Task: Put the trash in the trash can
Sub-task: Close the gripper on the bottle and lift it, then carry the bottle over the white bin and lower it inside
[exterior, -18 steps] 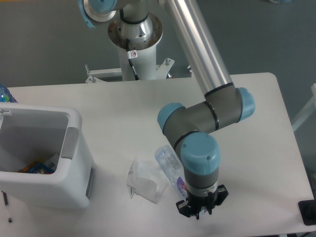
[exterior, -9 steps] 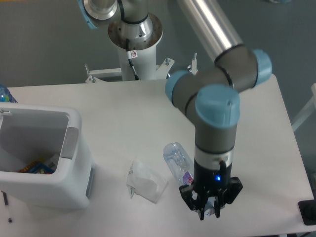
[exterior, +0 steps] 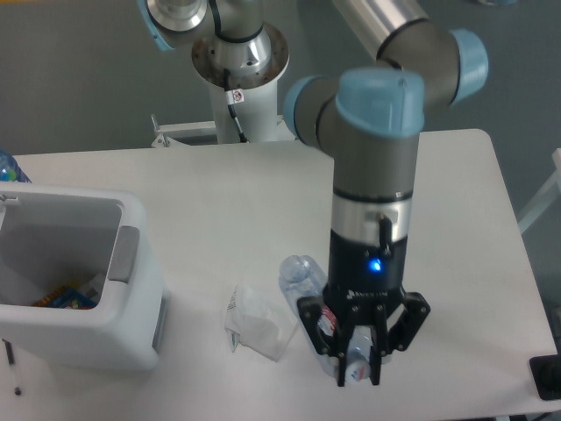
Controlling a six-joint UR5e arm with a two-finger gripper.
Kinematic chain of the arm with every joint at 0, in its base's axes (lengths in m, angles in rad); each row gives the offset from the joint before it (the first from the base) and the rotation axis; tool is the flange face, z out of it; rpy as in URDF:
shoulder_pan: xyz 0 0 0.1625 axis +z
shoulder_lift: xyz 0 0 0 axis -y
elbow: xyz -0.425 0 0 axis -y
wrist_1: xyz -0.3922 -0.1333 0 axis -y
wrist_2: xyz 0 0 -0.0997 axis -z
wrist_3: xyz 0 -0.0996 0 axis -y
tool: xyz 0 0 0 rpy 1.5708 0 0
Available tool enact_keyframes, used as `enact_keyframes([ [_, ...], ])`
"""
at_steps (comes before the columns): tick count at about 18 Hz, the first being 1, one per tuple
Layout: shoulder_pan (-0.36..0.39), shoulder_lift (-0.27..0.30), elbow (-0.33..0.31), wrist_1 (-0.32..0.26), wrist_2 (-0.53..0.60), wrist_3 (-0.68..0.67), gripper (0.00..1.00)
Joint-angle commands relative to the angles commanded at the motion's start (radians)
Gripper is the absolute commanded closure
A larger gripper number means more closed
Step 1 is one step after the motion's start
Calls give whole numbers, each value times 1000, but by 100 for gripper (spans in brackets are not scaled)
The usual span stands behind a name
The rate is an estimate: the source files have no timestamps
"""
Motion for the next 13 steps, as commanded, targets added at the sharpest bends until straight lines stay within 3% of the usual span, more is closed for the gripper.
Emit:
enact_keyframes([
  [13, -150, 118, -12, 0, -26, -20, 100],
])
